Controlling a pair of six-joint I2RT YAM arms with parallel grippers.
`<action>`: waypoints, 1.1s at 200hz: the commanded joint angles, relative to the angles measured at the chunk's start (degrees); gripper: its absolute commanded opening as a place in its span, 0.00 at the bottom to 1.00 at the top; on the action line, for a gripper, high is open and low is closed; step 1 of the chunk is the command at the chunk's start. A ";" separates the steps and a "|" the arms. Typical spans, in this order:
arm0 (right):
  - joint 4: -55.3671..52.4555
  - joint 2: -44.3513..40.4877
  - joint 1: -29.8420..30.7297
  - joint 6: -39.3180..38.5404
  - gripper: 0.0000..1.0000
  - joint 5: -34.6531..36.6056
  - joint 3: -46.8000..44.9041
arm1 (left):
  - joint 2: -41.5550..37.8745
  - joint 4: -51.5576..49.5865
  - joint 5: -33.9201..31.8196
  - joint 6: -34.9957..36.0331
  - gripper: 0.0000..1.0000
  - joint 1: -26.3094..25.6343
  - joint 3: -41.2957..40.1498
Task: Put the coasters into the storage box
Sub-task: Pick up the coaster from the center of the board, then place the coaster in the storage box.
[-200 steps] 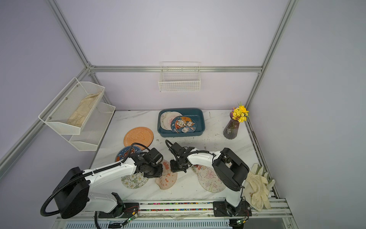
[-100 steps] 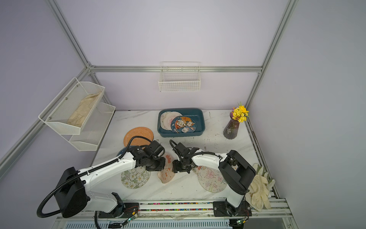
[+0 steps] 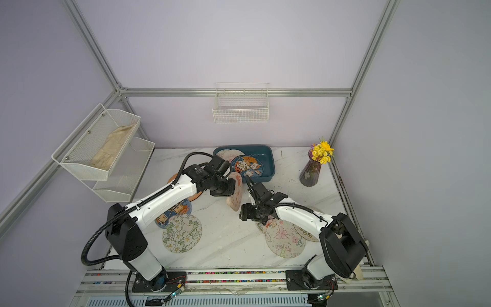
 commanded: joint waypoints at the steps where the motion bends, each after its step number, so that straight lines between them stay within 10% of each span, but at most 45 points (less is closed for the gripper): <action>1: -2.80 -1.62 -1.60 -0.57 0.72 -0.80 -0.30 | 4.44 0.35 0.96 4.22 0.00 1.81 11.95; 85: -4.96 -2.06 -5.68 -2.38 0.73 -2.51 0.65 | 28.93 2.96 4.76 6.29 0.00 7.10 43.94; 180: -8.12 -0.61 -8.54 -3.99 0.74 -1.52 3.26 | 34.82 11.25 1.51 6.88 0.00 13.50 36.84; 220: -9.47 -0.37 -8.81 -4.53 0.74 -0.39 4.22 | 32.96 7.94 -4.03 9.63 0.53 14.88 32.71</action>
